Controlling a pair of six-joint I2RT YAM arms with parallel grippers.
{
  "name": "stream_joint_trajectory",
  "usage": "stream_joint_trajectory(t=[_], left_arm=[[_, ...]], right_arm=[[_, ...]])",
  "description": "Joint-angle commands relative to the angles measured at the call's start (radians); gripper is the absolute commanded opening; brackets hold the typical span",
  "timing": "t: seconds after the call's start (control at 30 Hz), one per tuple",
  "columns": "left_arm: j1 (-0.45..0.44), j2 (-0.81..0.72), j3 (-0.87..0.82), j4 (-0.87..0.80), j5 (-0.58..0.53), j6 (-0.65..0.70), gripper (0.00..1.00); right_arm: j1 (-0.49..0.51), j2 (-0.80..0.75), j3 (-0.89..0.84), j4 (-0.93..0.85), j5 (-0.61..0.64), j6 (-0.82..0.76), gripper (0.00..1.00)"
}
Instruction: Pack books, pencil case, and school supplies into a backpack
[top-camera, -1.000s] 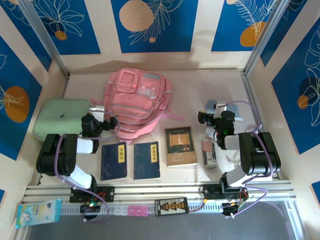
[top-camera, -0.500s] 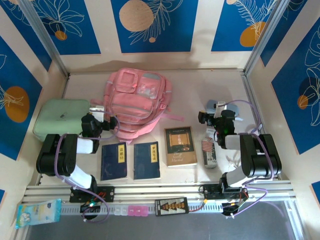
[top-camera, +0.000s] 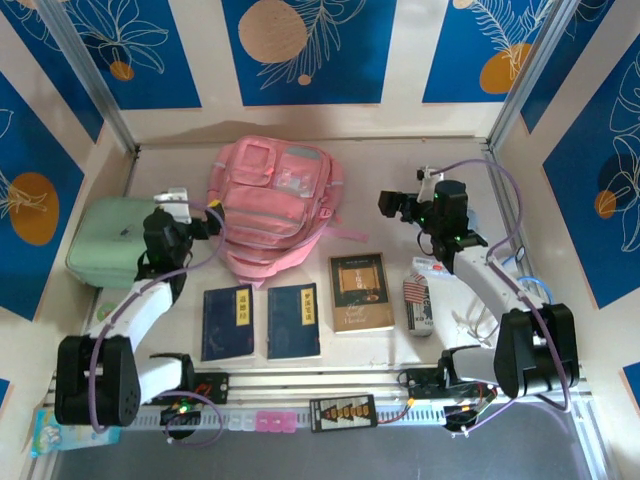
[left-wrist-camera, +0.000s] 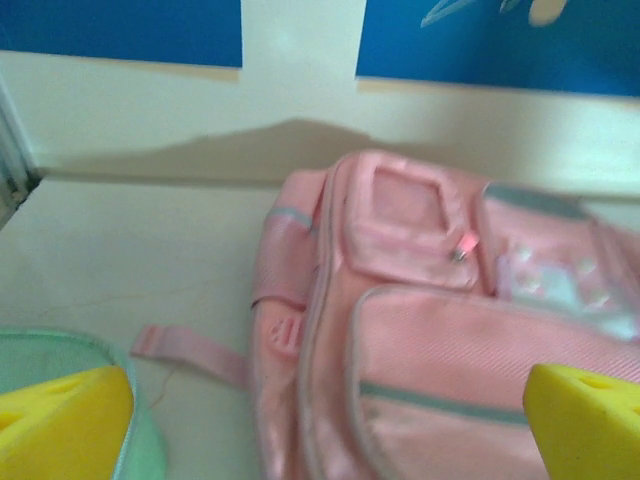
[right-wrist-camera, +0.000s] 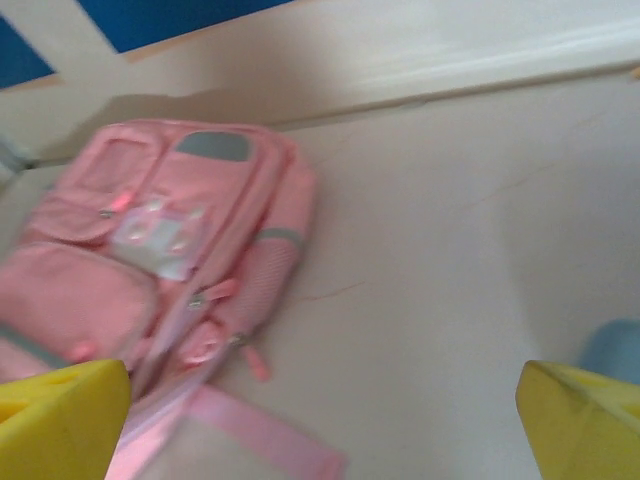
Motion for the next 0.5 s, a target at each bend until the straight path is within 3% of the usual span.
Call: stream_joint_trajectory(t=[0.0, 0.17, 0.27, 0.47], left_arm=[[-0.038, -0.035, 0.083, -0.240, 0.035, -0.182, 1.00], [-0.132, -0.062, 0.100, -0.312, 0.054, -0.278, 1.00], [-0.158, -0.063, 0.114, -0.387, 0.104, -0.370, 1.00], [-0.241, -0.078, 0.098, -0.511, 0.031, -0.489, 1.00]], right_arm=[[0.032, 0.052, 0.094, -0.120, -0.145, 0.200, 0.99], [0.101, 0.233, 0.296, -0.220, -0.280, 0.269, 0.99], [0.118, 0.343, 0.379, -0.220, -0.287, 0.353, 0.99], [0.128, 0.589, 0.566, -0.306, -0.239, 0.477, 0.92]])
